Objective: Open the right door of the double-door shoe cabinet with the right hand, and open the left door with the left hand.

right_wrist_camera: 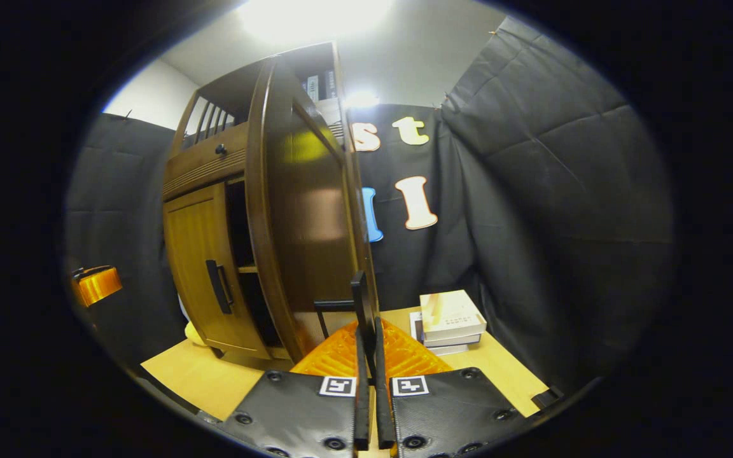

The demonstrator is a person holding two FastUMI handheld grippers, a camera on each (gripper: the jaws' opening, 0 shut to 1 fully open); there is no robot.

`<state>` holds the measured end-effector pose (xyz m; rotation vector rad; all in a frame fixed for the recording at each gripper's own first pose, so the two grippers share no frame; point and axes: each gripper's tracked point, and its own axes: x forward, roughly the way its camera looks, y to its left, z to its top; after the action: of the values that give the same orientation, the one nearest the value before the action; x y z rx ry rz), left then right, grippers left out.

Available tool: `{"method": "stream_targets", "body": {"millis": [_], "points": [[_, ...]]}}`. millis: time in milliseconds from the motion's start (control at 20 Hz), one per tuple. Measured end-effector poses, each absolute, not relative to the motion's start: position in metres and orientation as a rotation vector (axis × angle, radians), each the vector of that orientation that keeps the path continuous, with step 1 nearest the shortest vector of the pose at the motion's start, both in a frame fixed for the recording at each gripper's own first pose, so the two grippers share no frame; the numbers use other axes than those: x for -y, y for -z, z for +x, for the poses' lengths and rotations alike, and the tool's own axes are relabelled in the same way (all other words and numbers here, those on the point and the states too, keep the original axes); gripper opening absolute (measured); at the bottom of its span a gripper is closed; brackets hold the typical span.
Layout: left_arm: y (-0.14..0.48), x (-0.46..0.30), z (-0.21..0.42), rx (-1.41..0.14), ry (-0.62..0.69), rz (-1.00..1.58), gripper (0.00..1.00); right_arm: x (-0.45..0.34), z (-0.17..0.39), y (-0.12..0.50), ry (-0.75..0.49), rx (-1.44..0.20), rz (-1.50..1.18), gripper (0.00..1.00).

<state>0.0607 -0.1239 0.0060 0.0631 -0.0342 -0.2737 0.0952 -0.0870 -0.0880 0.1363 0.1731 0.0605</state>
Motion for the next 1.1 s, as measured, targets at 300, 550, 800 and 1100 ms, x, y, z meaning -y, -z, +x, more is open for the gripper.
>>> {"method": "stream_targets", "body": {"millis": [300, 550, 800, 1100], "points": [[0.004, 0.118, 0.091, 0.025, 0.266, 0.074, 0.96, 0.104, 0.081, 0.081, -0.016, -0.153, 0.106, 0.00], [0.020, 0.111, 0.133, 0.029, 0.255, 0.080, 0.96, 0.111, 0.055, 0.059, -0.002, -0.113, 0.099, 0.11], [0.024, 0.104, 0.172, 0.038, 0.239, 0.093, 0.96, 0.113, 0.023, 0.039, 0.021, -0.089, 0.094, 0.95], [0.037, 0.101, 0.226, 0.036, 0.225, 0.078, 0.96, 0.135, -0.003, 0.020, 0.116, -0.056, 0.090, 0.92]]}}
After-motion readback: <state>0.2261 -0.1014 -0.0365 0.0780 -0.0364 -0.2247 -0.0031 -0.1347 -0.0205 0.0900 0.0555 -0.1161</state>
